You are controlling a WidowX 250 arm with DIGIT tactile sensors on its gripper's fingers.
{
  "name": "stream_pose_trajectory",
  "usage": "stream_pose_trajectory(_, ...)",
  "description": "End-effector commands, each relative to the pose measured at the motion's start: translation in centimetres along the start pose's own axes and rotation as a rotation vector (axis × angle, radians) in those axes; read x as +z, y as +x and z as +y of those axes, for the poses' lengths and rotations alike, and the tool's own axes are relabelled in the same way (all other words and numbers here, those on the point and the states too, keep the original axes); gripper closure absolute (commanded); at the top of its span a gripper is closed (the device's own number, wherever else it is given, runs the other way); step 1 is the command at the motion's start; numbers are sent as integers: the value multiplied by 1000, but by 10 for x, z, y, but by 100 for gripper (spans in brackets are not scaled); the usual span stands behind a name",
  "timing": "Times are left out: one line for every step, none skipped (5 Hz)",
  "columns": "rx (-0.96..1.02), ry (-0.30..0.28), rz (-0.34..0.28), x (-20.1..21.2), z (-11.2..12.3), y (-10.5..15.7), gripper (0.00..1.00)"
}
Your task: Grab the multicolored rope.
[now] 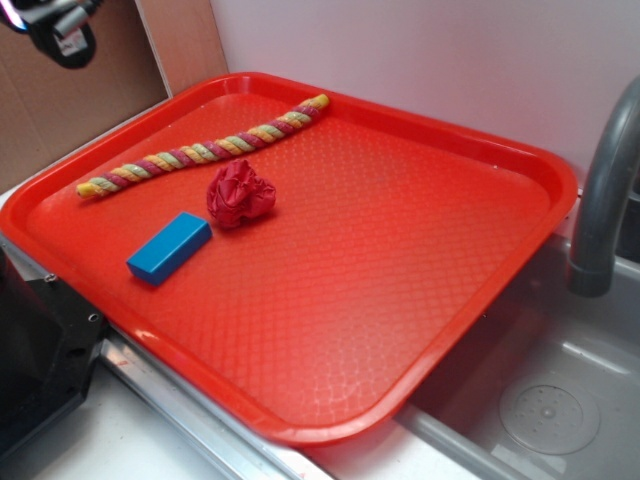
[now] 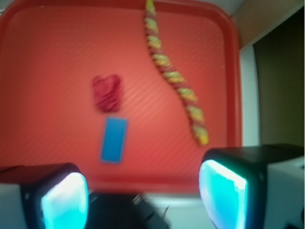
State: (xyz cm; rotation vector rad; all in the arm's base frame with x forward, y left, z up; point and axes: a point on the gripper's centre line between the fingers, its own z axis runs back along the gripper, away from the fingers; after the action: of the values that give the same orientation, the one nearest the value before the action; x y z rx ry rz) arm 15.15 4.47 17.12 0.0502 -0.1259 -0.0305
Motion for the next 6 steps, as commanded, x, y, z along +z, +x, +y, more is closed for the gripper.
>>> stream_pose_trajectory(-88, 34, -33, -52, 40, 42, 0)
stream_pose_trajectory(-166, 23, -17, -89, 46, 56, 0)
stream_pose_trajectory(-210, 24, 19, -124, 54, 67, 0)
stream_pose_trajectory(-246, 19, 41, -143, 52, 70, 0)
stream_pose_trajectory(-252, 3, 69, -163, 55, 71, 0)
stream_pose_trajectory(-255, -19, 86, -171, 55, 75, 100)
